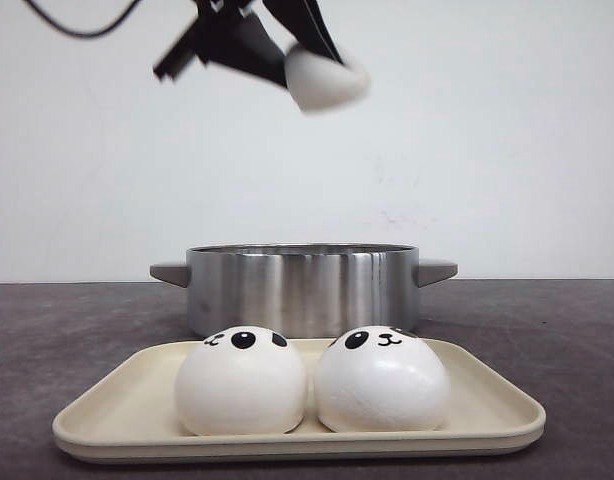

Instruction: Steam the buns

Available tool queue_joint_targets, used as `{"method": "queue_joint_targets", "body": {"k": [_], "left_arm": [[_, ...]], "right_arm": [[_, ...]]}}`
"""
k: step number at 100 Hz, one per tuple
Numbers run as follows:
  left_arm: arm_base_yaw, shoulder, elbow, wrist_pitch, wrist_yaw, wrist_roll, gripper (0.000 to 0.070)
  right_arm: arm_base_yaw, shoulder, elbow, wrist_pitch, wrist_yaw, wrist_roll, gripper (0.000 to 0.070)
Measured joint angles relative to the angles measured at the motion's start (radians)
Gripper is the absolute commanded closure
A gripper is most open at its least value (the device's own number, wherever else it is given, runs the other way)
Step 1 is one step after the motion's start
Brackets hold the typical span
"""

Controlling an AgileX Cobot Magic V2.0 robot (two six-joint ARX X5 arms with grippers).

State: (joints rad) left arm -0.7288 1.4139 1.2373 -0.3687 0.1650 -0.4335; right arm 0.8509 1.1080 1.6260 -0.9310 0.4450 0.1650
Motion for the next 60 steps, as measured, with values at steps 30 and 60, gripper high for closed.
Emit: {"method": "queue_joint_targets", "body": {"k": [30, 60], "left_arm": [[0.144, 0.172, 0.151, 0.074, -0.087, 0.113, 0.069], [0.221, 0.39, 0.156, 0.186, -0.095, 0.125, 0.069]], "right_arm": [[0.0, 0.0, 0.0, 0.0, 0.0, 0.0, 0.0693], [0.0, 0.0, 0.0, 0.0, 0.0, 0.0, 0.0693]]}}
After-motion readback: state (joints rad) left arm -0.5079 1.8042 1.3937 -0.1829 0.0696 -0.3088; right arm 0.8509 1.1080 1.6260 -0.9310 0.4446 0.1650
